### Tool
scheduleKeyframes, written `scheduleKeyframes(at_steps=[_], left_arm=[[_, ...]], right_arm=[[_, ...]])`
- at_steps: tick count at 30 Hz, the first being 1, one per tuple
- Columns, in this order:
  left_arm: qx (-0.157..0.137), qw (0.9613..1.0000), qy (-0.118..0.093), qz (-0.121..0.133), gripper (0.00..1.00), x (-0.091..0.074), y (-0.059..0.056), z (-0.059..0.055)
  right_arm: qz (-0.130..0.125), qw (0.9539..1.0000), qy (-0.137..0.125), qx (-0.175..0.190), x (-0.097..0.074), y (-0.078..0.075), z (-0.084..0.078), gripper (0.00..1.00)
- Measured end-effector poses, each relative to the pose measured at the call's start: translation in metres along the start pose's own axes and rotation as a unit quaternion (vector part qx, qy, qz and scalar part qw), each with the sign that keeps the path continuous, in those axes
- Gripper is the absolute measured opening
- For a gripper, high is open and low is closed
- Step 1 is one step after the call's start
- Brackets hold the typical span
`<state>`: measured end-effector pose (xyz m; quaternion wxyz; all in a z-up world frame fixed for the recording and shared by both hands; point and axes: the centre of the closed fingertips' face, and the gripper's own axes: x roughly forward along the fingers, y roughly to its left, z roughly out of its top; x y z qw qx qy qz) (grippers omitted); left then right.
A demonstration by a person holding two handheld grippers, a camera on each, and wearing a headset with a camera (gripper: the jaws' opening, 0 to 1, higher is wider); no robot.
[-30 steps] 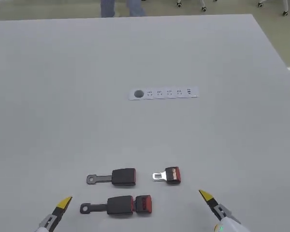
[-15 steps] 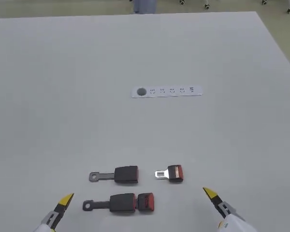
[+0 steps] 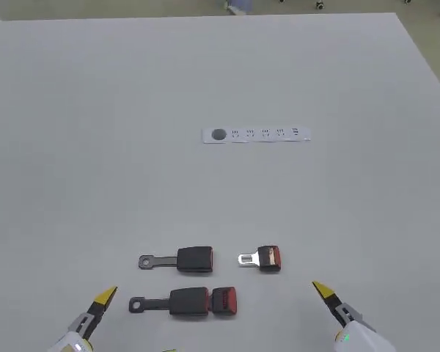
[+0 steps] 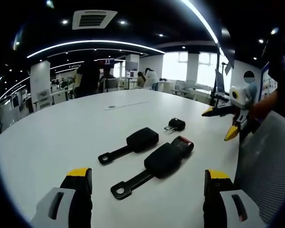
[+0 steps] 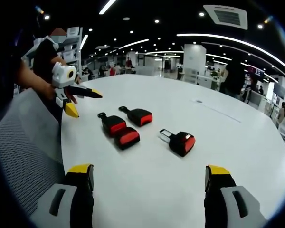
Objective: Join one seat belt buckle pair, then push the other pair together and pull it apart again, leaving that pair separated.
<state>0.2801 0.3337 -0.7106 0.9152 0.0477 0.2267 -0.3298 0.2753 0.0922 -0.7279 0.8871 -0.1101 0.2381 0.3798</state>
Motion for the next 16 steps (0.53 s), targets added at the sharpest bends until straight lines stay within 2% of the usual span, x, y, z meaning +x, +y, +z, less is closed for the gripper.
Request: scheduleKeyframes(at_steps=[16], left_arm=[[-0.001,1.0,0.001,-0.001,1.0,0.0015,0.0027,-0.0084]], right_arm=[[-0.001,1.0,0.0,0.0,-0.0008,-0.0007,-0.0004,0.99]])
